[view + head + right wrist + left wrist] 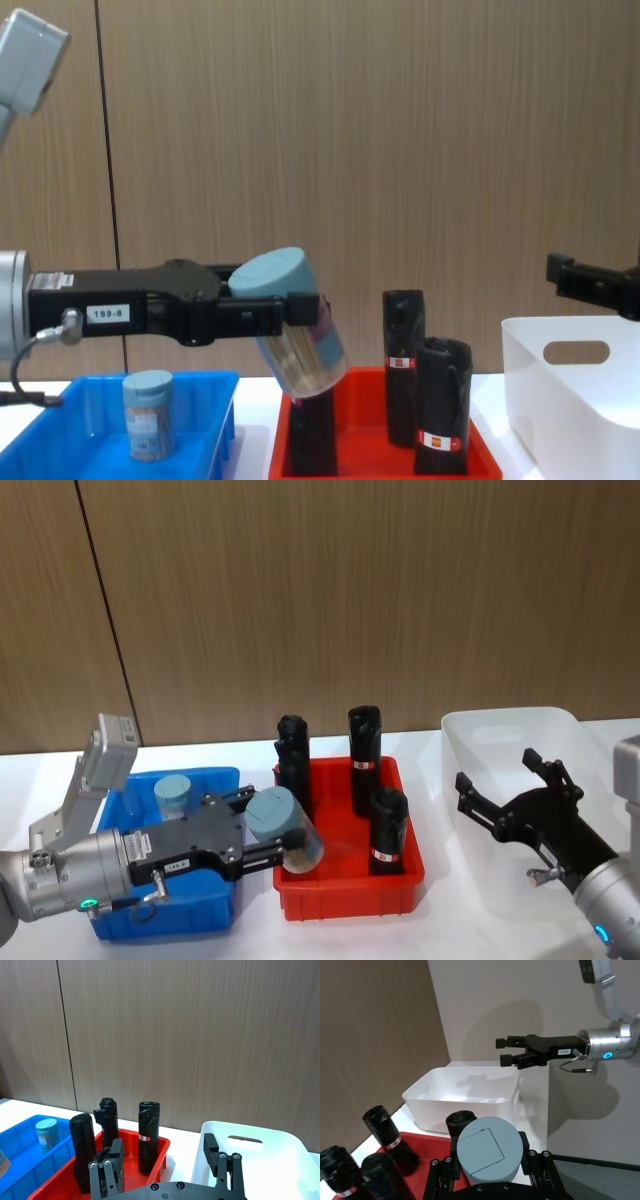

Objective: Pick the cotton swabs from the blue box and place them into the white box.

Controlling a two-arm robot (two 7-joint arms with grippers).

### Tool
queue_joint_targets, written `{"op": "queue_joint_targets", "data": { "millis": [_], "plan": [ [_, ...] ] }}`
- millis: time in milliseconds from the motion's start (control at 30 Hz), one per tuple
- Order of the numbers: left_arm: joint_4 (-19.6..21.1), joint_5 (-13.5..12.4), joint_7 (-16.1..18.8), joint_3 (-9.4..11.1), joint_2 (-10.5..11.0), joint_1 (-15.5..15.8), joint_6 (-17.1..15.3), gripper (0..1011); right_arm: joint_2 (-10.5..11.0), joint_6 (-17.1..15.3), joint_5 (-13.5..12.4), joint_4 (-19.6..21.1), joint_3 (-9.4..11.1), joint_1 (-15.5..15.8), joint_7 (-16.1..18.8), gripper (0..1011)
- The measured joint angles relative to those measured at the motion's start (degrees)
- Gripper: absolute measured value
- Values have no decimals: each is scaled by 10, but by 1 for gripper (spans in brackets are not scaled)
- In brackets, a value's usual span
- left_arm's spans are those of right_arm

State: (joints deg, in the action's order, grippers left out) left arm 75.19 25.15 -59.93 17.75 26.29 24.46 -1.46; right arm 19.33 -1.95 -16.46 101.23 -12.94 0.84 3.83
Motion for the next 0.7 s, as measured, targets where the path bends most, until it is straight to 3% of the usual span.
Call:
{"op": "queue_joint_targets", "data": {
  "millis": [700],
  "plan": [
    [-1,21,-18,3,8,-6,-5,660,1,-3,0,0,1,-1,14,1002]
  ]
}}
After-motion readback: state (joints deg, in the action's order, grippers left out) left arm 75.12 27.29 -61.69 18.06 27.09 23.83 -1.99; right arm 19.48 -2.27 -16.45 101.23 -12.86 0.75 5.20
